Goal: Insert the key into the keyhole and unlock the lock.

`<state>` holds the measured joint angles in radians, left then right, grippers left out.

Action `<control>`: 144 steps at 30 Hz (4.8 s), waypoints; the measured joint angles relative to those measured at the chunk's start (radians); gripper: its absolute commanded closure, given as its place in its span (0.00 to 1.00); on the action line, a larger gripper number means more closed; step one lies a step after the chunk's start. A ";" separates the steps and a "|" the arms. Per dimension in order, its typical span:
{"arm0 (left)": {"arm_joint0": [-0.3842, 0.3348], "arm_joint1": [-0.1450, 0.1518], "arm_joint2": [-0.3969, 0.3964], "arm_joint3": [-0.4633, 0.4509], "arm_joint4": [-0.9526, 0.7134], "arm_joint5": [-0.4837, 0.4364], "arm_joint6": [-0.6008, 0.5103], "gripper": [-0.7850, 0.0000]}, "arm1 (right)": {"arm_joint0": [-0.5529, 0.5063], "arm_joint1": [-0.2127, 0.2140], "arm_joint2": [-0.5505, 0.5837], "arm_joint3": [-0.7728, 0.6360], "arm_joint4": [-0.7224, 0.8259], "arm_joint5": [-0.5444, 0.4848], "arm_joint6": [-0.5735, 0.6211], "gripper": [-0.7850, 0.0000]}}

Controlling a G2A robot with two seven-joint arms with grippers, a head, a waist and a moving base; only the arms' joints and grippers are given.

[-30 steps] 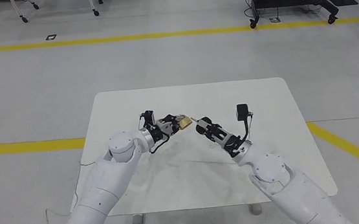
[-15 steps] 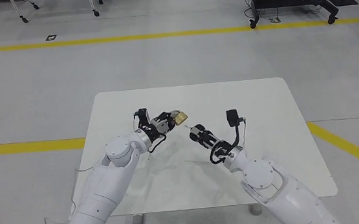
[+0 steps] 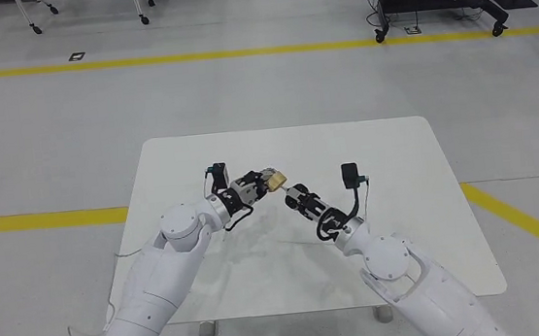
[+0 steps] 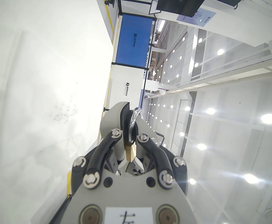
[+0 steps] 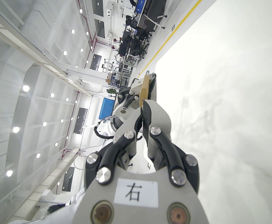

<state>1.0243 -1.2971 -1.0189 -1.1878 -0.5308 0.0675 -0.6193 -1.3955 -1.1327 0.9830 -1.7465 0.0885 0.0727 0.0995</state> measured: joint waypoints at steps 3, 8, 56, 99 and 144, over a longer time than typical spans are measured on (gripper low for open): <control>-0.001 -0.001 -0.001 0.002 0.002 -0.003 -0.001 1.00 | 0.001 -0.004 -0.002 0.001 -0.014 0.008 -0.011 1.00; 0.000 -0.003 -0.003 0.001 0.016 -0.003 0.010 1.00 | -0.001 -0.011 -0.010 -0.005 -0.031 0.013 -0.010 1.00; 0.033 -0.012 -0.062 -0.019 -0.002 -0.100 0.012 1.00 | -0.014 -0.052 0.095 0.085 0.444 -0.134 0.269 0.32; 0.022 -0.024 -0.062 0.009 -0.048 -0.167 -0.133 1.00 | 0.076 -0.101 0.087 0.287 0.797 -0.102 0.516 0.78; 0.063 -0.017 -0.073 -0.074 0.151 -0.299 -0.043 1.00 | 0.143 -0.158 0.118 0.526 1.267 0.064 0.795 0.00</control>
<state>1.0876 -1.3141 -1.0923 -1.2616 -0.3797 -0.2314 -0.6621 -1.2524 -1.2908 1.1009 -1.2209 1.3559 0.1362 0.8941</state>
